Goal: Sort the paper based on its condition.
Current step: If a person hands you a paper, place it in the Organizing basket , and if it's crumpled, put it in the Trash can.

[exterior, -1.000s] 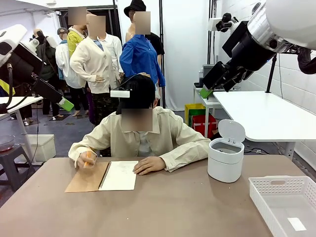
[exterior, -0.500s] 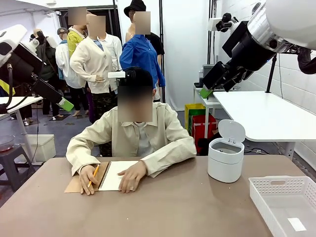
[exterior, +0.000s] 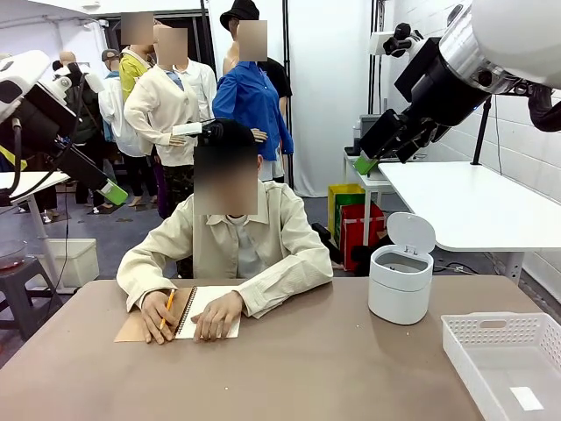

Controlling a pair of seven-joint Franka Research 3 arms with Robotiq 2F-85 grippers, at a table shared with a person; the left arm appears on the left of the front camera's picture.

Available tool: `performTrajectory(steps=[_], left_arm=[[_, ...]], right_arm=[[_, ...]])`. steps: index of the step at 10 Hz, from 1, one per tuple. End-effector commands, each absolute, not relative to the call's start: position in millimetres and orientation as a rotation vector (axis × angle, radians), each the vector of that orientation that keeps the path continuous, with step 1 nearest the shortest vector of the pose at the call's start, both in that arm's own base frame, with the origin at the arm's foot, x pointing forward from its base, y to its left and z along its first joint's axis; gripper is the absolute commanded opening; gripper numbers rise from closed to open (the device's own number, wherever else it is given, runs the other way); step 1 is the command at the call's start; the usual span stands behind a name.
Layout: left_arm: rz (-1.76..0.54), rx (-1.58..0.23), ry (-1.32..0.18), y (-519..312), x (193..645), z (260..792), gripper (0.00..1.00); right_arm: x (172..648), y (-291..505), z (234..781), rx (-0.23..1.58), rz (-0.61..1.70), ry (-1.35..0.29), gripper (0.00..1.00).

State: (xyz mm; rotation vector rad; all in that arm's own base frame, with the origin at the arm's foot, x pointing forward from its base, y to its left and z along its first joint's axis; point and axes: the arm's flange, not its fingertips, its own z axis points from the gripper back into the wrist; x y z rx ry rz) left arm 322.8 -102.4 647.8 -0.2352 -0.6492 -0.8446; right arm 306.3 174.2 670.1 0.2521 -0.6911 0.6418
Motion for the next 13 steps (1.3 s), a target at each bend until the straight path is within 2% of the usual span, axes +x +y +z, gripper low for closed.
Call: performTrajectory(steps=[1,13], left_arm=[[-0.847,-0.236,-0.648,-103.1,322.6,647.7,1.0],[-0.847,-0.236,-0.648,-103.1,322.6,647.7,1.0]], right_arm=[[305.4,175.4,670.3,0.251,0.642,-0.692,1.0],[305.4,175.4,670.3,0.251,0.642,-0.692,1.0]])
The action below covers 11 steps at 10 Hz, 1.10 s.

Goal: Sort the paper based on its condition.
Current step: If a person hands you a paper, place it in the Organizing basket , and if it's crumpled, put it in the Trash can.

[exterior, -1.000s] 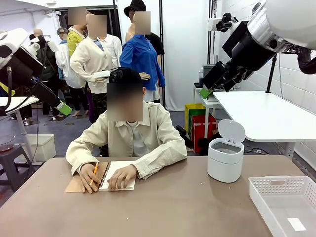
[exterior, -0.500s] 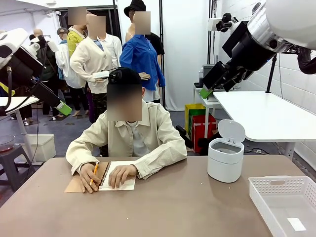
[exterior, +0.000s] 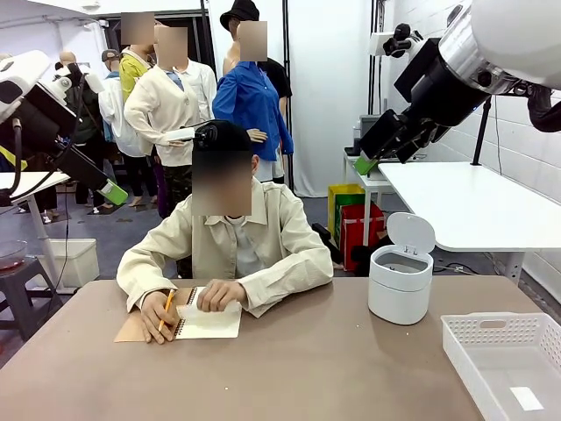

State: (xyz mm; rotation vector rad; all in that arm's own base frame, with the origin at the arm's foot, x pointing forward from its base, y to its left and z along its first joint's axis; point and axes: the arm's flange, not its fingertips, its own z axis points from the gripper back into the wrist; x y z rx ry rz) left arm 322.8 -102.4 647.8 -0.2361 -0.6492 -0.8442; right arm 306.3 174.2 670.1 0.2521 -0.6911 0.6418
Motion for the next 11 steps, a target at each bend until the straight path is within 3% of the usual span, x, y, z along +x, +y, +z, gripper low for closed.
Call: performTrajectory(steps=[1,11], left_arm=[[-0.847,-0.236,-0.648,-103.1,322.6,647.7,1.0],[-0.847,-0.236,-0.648,-103.1,322.6,647.7,1.0]], right_arm=[[305.4,175.4,670.3,0.251,0.642,-0.692,1.0],[305.4,175.4,670.3,0.251,0.642,-0.692,1.0]])
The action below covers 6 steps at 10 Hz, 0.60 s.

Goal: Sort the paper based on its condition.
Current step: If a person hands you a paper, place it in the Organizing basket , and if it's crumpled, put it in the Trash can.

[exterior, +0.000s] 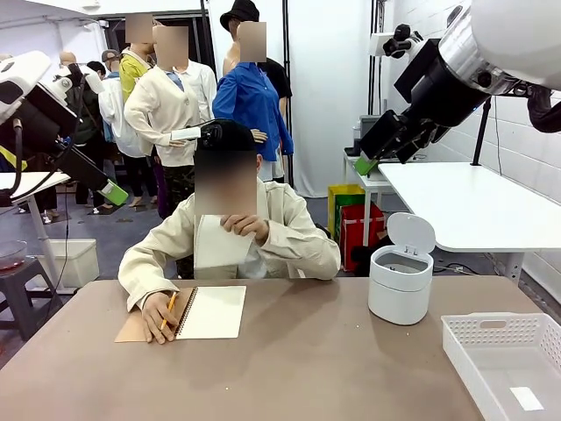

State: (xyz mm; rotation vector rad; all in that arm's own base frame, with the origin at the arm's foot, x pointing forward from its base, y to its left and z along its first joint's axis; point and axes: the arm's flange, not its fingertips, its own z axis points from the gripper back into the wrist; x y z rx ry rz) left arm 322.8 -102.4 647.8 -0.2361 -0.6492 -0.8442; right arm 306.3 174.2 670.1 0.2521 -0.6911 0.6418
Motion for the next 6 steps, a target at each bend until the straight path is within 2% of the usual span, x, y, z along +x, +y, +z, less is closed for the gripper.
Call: performTrajectory(steps=[1,6], left_arm=[[-0.847,-0.236,-0.648,-103.1,322.6,647.7,1.0],[-0.847,-0.236,-0.648,-103.1,322.6,647.7,1.0]], right_arm=[[305.4,175.4,670.3,0.251,0.642,-0.692,1.0],[305.4,175.4,670.3,0.251,0.642,-0.692,1.0]])
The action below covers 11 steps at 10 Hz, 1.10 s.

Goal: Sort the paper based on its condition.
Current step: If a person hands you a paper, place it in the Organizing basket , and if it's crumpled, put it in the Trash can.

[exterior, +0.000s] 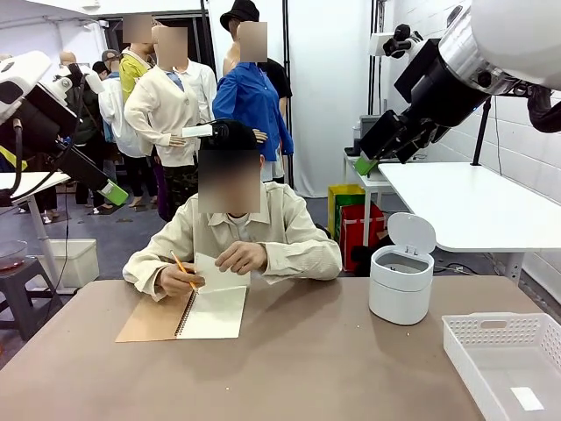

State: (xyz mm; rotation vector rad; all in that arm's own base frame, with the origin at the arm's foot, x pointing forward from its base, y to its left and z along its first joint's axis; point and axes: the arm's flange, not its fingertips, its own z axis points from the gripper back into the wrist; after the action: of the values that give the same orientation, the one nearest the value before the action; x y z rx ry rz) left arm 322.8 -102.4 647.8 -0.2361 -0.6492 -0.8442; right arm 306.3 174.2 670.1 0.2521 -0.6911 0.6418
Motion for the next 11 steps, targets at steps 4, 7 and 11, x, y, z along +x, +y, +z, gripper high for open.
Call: performTrajectory(steps=[4,7,11], left_arm=[[-0.847,-0.236,-0.648,-103.1,322.6,647.7,1.0],[-0.847,-0.236,-0.648,-103.1,322.6,647.7,1.0],[-0.847,-0.236,-0.648,-103.1,322.6,647.7,1.0]], right_arm=[[305.4,175.4,670.3,0.251,0.642,-0.692,1.0],[305.4,175.4,670.3,0.251,0.642,-0.692,1.0],[305.4,175.4,670.3,0.251,0.642,-0.692,1.0]])
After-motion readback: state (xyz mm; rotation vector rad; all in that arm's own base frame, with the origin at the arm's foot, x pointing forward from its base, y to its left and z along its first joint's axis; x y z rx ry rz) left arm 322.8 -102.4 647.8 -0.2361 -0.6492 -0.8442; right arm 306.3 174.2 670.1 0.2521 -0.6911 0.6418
